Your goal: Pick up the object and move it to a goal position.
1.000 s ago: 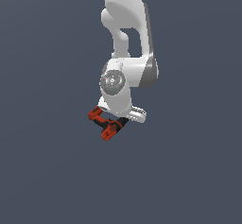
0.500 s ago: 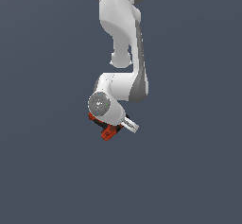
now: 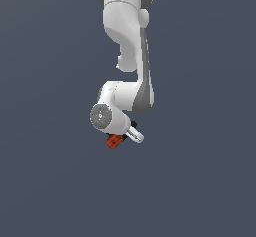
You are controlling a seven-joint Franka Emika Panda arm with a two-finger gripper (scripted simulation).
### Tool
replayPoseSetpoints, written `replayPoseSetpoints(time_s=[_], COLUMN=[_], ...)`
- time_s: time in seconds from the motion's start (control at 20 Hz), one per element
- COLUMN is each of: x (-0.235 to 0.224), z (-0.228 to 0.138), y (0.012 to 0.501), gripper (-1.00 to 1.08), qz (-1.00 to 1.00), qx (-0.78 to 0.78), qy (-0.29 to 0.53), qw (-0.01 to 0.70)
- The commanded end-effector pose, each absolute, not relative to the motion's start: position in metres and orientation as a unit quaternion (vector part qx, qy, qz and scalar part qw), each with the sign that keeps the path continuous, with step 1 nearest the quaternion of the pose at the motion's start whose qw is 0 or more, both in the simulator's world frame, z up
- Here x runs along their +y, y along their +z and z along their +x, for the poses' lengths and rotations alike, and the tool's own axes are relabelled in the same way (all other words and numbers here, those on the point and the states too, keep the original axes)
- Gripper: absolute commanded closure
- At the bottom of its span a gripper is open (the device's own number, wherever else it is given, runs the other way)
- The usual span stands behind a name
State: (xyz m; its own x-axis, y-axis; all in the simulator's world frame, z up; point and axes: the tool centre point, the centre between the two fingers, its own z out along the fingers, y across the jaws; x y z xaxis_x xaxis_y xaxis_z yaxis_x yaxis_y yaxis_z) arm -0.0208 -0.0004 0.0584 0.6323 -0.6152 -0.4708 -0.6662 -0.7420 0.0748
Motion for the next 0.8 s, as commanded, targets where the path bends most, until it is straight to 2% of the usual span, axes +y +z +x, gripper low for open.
replayPoseSetpoints(time_s=[0.0, 0.55, 0.6, 0.75], x=[0.0, 0.008, 0.008, 0.008], z=[-0.021, -0.033, -0.033, -0.033], y=[0.058, 0.033, 0.033, 0.033], gripper=[-0.6, -0.6, 1.08, 1.08], qz=[-0.902, -0.901, -0.901, -0.901], qx=[0.355, 0.358, 0.358, 0.358], qy=[0.24, 0.241, 0.241, 0.241], qw=[0.053, 0.053, 0.053, 0.053])
